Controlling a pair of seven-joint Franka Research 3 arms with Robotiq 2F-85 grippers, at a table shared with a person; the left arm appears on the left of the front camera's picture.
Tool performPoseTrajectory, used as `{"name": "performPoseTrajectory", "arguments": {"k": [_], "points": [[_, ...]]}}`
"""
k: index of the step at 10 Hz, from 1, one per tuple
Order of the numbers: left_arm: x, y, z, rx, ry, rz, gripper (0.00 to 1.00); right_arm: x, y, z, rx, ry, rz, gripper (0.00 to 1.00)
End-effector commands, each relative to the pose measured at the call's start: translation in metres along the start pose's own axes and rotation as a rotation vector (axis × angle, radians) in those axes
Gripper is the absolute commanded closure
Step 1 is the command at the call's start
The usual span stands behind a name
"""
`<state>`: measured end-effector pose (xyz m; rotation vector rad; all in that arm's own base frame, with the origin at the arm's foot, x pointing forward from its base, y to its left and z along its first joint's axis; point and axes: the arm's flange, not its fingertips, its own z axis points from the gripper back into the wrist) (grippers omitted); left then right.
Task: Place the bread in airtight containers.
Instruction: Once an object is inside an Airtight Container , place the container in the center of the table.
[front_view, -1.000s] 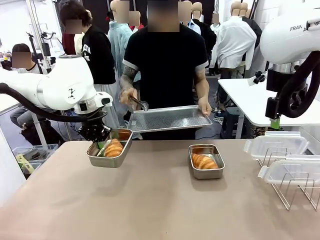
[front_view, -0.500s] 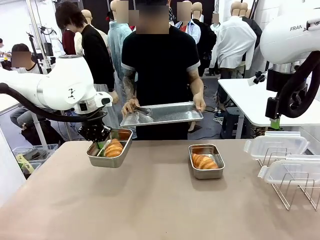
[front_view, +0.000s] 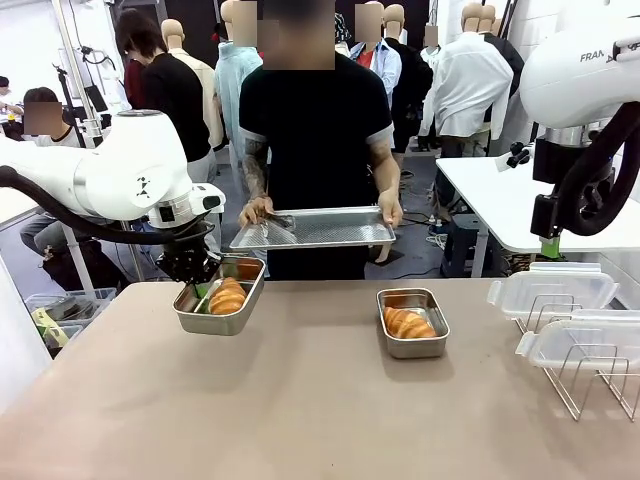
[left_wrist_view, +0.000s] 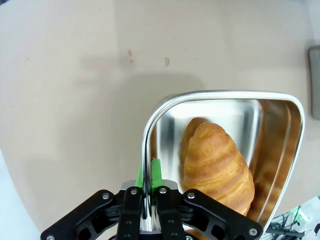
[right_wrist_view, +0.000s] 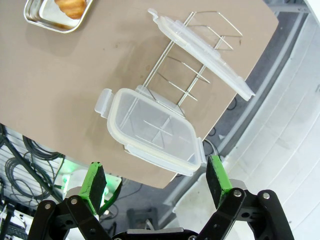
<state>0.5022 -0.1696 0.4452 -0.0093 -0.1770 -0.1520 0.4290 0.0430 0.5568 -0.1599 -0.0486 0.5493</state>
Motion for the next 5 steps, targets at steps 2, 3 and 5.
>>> {"name": "performPoseTrajectory", "arguments": {"k": [2, 3, 5], "points": [[0.0006, -0.0002, 0.002, 0.016, -0.022, 0.017, 1.0, 0.0033, 0.0018, -0.0024, 0.008, -0.016, -0.01, 0.0], [0.0006, -0.0002, 0.002, 0.016, -0.022, 0.017, 1.0, 0.0033, 0.0018, -0.0024, 0.008, -0.016, -0.01, 0.0], [-0.0011, 0.0072, -0.0019, 0.008, -0.012, 0.009, 1.0, 0.0033, 0.0018, -0.0024, 0.008, -0.016, -0.01, 0.0]]}}
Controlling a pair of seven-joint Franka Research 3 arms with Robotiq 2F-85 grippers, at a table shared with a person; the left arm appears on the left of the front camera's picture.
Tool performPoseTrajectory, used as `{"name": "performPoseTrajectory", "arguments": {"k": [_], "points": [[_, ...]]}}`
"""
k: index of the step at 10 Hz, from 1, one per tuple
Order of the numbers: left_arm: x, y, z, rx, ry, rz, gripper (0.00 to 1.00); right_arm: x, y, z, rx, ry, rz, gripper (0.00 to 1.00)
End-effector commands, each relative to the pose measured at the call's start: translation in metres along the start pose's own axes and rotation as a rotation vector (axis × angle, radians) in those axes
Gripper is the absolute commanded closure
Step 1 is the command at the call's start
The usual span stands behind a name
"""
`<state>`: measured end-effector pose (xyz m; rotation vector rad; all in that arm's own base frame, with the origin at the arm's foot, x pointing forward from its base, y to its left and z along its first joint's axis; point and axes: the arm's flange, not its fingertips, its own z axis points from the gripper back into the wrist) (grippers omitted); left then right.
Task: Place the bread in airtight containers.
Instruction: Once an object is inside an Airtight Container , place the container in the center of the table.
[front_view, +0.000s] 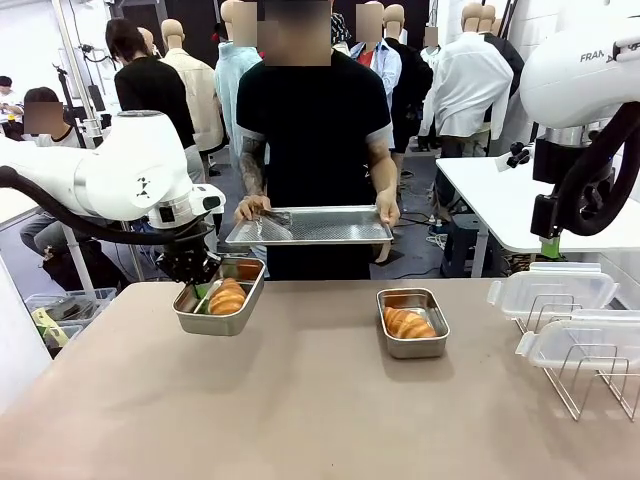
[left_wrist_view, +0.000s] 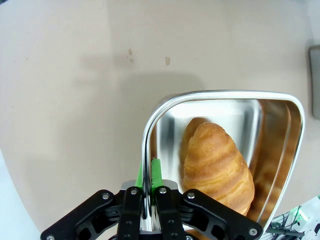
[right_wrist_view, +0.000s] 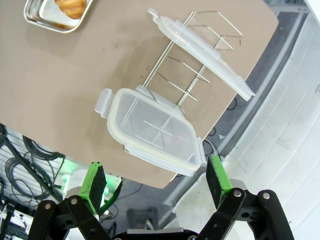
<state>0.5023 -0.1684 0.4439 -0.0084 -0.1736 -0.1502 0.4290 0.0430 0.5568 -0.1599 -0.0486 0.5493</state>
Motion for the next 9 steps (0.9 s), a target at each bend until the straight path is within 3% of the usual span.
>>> {"name": "performPoseTrajectory", "arguments": {"k": [1, 5, 7, 9], "points": [[-0.002, 0.02, -0.007, 0.006, -0.009, 0.032, 1.0, 0.003, 0.002, -0.002, 0.008, -0.016, -0.01, 0.0], [-0.014, 0.066, -0.057, 0.049, -0.016, 0.063, 1.0, 0.003, 0.002, -0.002, 0.008, -0.016, -0.01, 0.0], [-0.015, 0.091, -0.094, -0.006, -0.001, 0.076, 1.0, 0.003, 0.002, -0.002, 0.008, -0.016, -0.01, 0.0], [-0.024, 0.093, -0.116, -0.015, -0.03, 0.113, 1.0, 0.003, 0.002, -0.002, 0.008, -0.016, -0.01, 0.0]]}}
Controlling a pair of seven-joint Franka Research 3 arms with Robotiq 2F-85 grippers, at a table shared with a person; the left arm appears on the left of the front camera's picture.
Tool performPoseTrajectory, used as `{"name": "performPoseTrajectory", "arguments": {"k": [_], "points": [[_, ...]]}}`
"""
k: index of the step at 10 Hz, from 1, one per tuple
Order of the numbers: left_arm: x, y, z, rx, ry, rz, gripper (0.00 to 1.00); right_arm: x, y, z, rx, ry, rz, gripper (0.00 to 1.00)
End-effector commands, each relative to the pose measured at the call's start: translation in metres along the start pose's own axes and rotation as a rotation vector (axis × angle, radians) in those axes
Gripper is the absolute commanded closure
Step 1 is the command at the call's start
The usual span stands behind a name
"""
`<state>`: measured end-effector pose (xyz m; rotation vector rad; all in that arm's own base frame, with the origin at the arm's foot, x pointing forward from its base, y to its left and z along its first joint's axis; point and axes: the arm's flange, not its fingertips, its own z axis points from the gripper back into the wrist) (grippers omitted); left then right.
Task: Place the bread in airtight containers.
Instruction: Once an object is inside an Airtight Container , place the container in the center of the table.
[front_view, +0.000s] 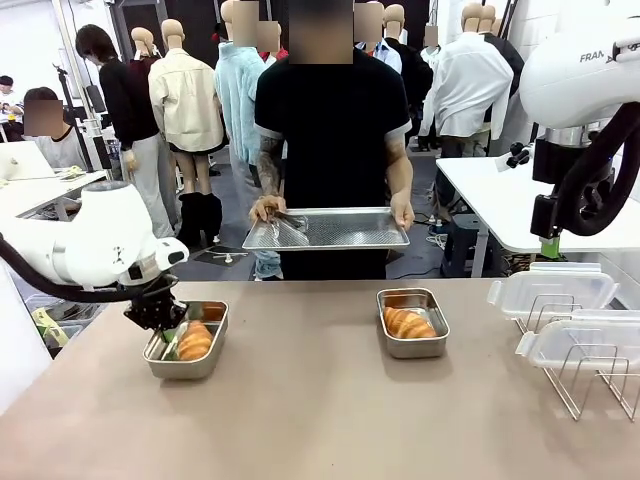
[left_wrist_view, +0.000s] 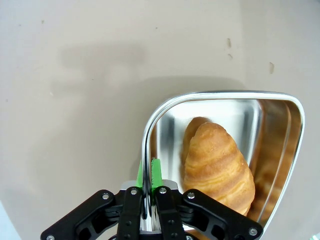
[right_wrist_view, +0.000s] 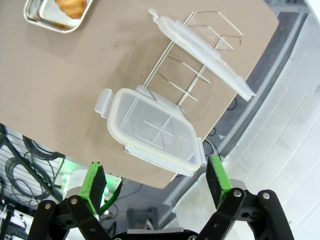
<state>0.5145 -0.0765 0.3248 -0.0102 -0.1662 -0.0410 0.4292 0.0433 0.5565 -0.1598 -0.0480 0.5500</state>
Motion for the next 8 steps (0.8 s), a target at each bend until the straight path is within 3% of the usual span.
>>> {"name": "performPoseTrajectory", "arguments": {"k": [1, 2, 6, 7, 8], "points": [[-0.003, 0.002, 0.001, -0.011, -0.055, -0.004, 1.0, 0.003, 0.002, -0.002, 0.007, -0.017, -0.011, 0.0], [-0.002, 0.004, -0.001, -0.028, -0.048, 0.01, 0.89, 0.003, 0.002, -0.002, 0.007, -0.017, -0.011, 0.0], [-0.005, 0.0, 0.024, -0.014, -0.077, -0.014, 0.11, 0.003, 0.002, -0.002, 0.007, -0.017, -0.011, 0.0], [-0.006, -0.002, 0.034, -0.005, -0.101, -0.023, 0.0, 0.003, 0.002, -0.002, 0.007, -0.017, -0.011, 0.0], [-0.008, -0.003, 0.059, -0.004, -0.095, -0.071, 0.0, 0.003, 0.002, -0.002, 0.007, -0.017, -0.011, 0.0]]}}
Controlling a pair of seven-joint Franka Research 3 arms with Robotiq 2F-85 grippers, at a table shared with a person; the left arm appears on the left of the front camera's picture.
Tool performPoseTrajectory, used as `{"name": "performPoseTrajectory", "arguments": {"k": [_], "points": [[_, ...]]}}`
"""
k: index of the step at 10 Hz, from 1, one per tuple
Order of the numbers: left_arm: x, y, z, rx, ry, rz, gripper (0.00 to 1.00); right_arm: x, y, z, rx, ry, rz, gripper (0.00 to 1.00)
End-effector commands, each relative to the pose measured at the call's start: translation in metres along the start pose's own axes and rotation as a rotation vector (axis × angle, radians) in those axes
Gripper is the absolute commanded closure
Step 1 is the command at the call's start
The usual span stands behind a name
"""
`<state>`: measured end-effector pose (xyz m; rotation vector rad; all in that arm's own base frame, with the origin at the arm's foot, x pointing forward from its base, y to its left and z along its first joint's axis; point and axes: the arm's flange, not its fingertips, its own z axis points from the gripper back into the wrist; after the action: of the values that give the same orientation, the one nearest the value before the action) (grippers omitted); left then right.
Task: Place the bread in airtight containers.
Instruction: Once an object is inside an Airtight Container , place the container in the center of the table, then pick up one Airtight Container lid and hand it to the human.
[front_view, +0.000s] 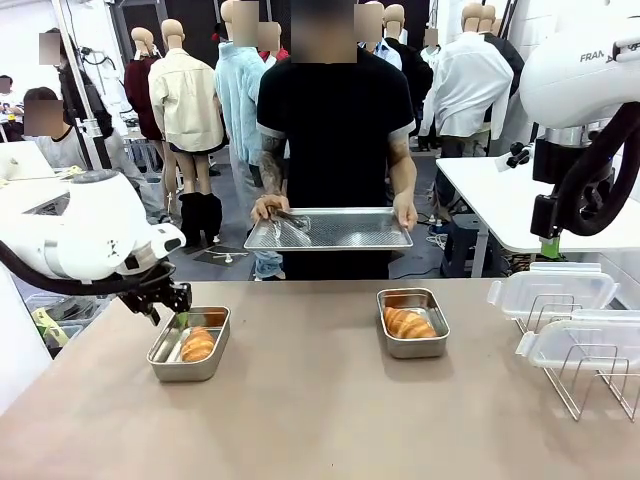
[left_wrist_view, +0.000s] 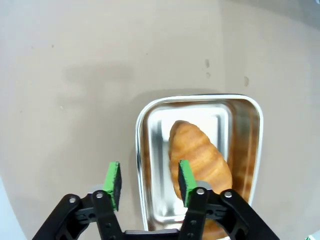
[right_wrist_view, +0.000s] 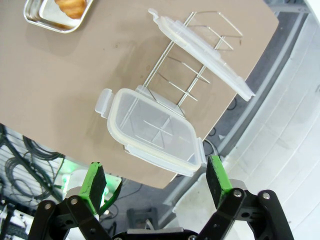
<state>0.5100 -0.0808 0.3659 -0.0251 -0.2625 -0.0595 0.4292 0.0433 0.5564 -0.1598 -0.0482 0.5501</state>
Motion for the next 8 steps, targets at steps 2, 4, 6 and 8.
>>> {"name": "performPoseTrajectory", "arguments": {"k": [2, 4, 6, 8], "points": [[-0.006, 0.006, 0.054, 0.019, 0.015, -0.067, 0.0, 0.003, 0.002, -0.002, 0.007, -0.016, -0.011, 0.0], [-0.004, 0.014, 0.087, 0.1, 0.031, -0.045, 0.0, 0.003, 0.002, -0.002, 0.007, -0.016, -0.011, 0.0], [0.004, 0.043, 0.124, 0.083, 0.01, -0.05, 0.0, 0.003, 0.002, -0.002, 0.007, -0.016, -0.011, 0.0], [0.003, 0.075, 0.146, 0.073, 0.015, -0.019, 0.0, 0.003, 0.002, -0.002, 0.007, -0.016, -0.011, 0.0]]}}
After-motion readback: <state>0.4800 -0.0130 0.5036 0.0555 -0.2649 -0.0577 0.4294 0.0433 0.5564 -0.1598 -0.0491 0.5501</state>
